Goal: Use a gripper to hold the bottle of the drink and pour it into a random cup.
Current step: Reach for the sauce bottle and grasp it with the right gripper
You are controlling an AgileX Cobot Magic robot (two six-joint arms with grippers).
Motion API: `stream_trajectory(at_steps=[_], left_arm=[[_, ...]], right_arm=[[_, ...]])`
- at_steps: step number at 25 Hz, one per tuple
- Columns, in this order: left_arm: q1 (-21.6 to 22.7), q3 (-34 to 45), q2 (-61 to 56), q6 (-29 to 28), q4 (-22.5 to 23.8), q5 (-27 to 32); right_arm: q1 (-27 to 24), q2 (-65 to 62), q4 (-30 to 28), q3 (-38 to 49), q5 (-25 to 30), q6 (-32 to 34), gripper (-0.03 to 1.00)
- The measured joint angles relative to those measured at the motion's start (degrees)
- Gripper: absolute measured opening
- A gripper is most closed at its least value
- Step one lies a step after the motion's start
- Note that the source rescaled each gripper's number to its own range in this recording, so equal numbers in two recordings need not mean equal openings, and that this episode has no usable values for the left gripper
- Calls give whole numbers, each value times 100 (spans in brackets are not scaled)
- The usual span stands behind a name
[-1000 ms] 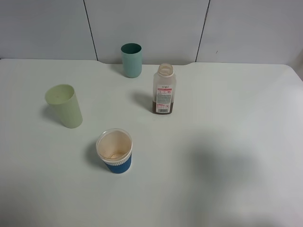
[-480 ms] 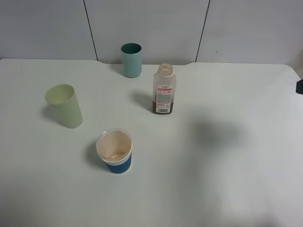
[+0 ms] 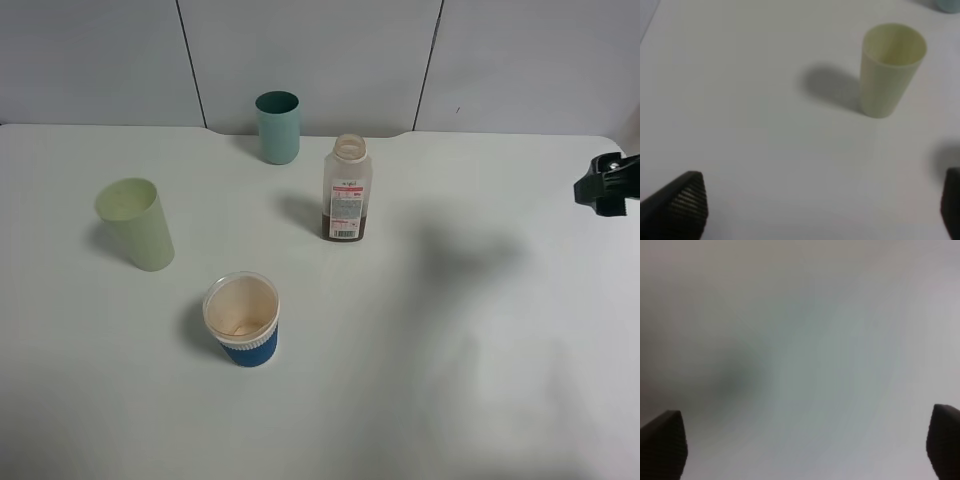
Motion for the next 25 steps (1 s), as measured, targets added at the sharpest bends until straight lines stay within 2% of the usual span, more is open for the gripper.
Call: stream_trajectory(at_steps=[4,7,9,13,17,21,25], left_arm=[[0,0,0,0,0,0],[0,0,0,0,0,0],[0,0,0,0,0,0],[0,0,0,0,0,0],[0,0,0,0,0,0],[0,0,0,0,0,0],[0,0,0,0,0,0]], right_arm=[[91,425,-344,0,-620,483,99],[213,655,-785,-4,-1116,1306,100],[227,811,-1229,-4,-1424,2085,100],[227,1165,-2531,-4,-1940,3455,100],[227,1546,-4066,-4,-2562,4333,95],[227,1888,-5337,-4,-3451,4550,91],[227,2279,-5792,-4,-4135,4196,90]])
